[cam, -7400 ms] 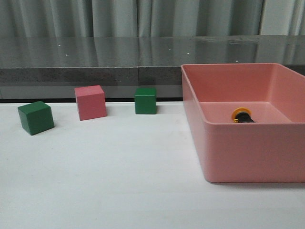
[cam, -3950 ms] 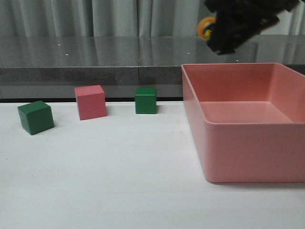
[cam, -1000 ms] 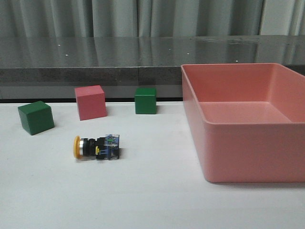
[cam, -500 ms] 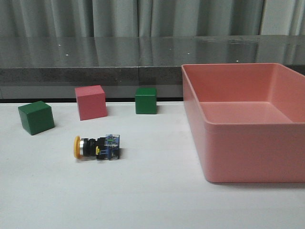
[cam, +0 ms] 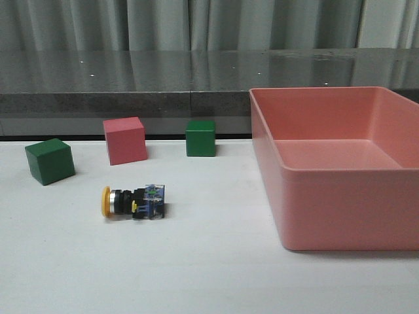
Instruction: Place and stand button with both arms
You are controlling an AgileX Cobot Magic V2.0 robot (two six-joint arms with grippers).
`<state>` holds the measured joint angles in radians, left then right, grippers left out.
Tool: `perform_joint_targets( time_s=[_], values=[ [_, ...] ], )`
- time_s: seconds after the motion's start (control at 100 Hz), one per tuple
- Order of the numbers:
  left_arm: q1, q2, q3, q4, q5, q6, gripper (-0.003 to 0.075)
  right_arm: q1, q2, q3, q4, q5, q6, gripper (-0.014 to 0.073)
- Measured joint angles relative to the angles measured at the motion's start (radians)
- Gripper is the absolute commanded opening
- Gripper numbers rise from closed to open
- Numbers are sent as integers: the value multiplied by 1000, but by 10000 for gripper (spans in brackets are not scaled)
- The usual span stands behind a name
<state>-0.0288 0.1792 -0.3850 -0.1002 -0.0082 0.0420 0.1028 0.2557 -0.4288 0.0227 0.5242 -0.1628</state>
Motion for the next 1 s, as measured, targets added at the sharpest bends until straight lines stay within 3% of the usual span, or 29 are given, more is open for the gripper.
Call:
perform_joint_targets(
  time_s=[0.36,0.45,0.6,0.67,0.87,1.0],
  values=[
    [-17,577,-426,0,240,37,-10,0,0,0,0,0,0,-113],
    [-70,717,-515,0,310,119,104,0,0,0,0,0,0,-113],
    [-198,916,-617,2,387,271,513,0,0,0,0,0,0,-113],
    [-247,992,-641,9,391,303,626,0,0,0,0,0,0,-113],
    [-301,1139,-660,-25,417,328,638,0,0,0,0,0,0,-113],
    [-315,1182,-660,-79,425,452,638,0,0,2,0,0,0,-113]
  ],
)
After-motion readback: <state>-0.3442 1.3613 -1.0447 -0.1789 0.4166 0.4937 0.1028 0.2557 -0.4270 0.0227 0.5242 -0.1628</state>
